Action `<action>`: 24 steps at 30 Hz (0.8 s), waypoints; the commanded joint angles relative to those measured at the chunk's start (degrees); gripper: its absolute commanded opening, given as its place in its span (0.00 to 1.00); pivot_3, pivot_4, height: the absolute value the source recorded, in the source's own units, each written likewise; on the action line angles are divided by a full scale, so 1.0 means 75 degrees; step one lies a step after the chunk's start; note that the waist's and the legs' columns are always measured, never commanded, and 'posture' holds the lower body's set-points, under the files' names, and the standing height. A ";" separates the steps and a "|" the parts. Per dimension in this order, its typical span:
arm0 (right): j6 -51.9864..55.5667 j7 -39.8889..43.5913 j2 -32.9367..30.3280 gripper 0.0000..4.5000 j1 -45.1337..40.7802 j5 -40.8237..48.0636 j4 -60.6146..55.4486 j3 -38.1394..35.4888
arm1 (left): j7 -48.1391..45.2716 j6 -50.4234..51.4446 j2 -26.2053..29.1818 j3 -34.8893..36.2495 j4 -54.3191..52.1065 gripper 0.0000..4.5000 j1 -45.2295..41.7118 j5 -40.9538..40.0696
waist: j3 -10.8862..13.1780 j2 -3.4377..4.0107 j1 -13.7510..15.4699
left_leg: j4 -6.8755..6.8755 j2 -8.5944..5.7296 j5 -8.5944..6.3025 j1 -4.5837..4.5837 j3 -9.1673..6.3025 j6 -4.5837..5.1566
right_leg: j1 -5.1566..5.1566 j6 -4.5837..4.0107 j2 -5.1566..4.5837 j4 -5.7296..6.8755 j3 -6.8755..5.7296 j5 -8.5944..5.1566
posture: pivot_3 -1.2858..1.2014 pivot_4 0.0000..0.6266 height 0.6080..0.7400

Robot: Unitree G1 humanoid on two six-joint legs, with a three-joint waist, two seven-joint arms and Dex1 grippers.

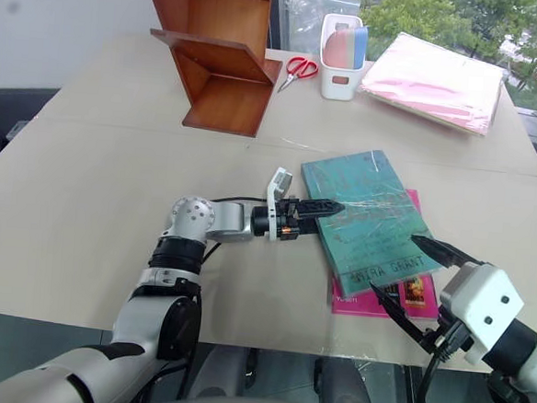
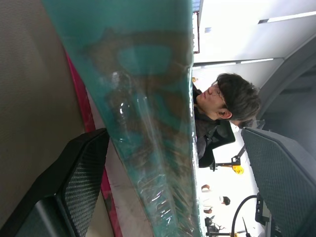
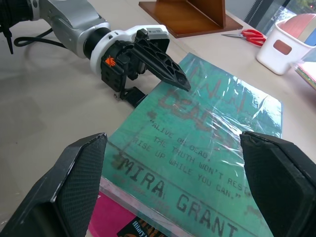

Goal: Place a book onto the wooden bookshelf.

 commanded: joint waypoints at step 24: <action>-0.0584 0.0430 -0.0466 1.00 -0.2237 -0.0316 0.1550 0.1609 | -0.1712 -0.0758 0.2570 0.0759 -0.2203 0.02 0.0662 -0.0163 | 0.0003 -0.0003 -0.0019 | -0.0011 0.0003 0.0002 0.0006 0.0001 -0.0004 | -0.0001 -0.0001 0.0000 0.0000 -0.0001 0.0001 | 0.52 0.24 1.00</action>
